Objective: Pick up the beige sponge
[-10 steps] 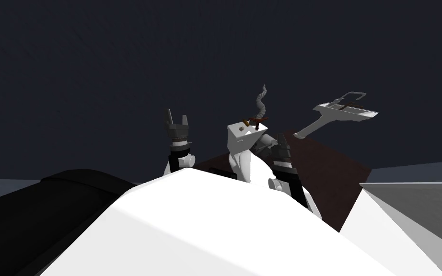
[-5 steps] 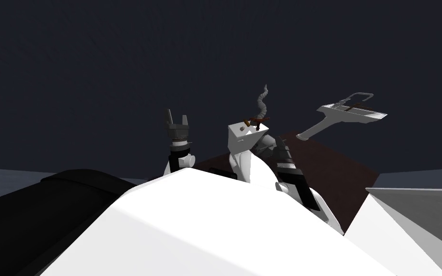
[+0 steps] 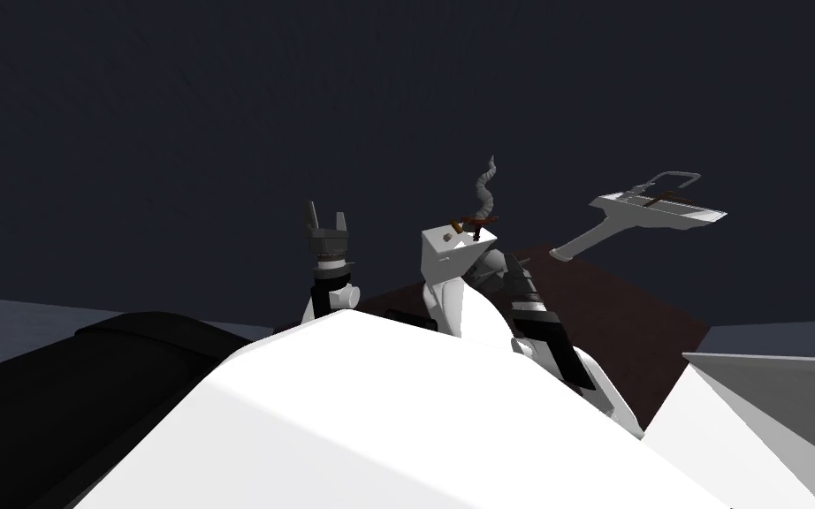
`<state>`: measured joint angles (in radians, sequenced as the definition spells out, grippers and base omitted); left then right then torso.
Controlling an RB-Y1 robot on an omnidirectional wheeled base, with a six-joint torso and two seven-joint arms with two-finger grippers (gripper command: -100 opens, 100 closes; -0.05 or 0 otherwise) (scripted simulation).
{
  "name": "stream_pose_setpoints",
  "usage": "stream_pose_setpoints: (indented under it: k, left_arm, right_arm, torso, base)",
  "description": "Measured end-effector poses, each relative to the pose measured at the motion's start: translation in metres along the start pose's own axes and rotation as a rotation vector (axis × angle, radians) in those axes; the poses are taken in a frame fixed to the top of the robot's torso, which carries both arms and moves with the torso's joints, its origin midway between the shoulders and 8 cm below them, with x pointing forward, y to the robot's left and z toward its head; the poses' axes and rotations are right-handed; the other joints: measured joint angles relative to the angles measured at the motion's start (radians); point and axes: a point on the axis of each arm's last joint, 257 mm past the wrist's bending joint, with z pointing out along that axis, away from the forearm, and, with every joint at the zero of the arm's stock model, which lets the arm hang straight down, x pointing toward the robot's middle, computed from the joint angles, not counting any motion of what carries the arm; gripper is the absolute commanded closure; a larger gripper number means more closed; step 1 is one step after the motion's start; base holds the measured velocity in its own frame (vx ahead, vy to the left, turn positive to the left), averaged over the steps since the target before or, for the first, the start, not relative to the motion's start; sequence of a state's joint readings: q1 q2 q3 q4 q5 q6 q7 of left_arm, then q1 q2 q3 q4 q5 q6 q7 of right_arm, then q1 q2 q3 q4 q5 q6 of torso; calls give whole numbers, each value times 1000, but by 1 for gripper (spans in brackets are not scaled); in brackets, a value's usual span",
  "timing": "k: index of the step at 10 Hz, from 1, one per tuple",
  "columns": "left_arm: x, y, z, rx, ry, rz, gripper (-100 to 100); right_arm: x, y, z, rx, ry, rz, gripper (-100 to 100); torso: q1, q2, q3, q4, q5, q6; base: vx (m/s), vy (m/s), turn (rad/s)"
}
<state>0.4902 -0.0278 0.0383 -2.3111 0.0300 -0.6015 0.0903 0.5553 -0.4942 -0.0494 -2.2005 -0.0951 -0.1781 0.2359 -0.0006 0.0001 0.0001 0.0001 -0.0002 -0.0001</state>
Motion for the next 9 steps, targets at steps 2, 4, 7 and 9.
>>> stream_pose_setpoints:
  k: [2, 4, 7, 9]
  left_arm:
    - [0, 0, 0, 0, 0, 0, 0]
    - [0, 0, 0, 0, 0, 0, 0]
    - [0, 0, 0, 0, 0, 0, 0]
    - [0, 0, 0, 0, 0, 0, 0]
  right_arm:
    - [0, 0, 0, 0, 0, 0, -100]
    - [0, 0, 0, 0, 0, 0, -100]
    - [18, -34, -16, 80, 73, 5, -100]
    - [27, -55, -24, 127, 117, 4, -100]
  torso:
    - [1, -1, -1, 0, 0, 0]
    - [1, 0, 0, 0, 0, 0]
    - [1, 1, 1, 0, 0, 0]
    - [1, 1, 0, 0, 0, 0]
  base:
    - [6, 6, -20]
    - [-12, -1, 71]
    - [-28, 17, 171]
    - [-20, 9, 72]
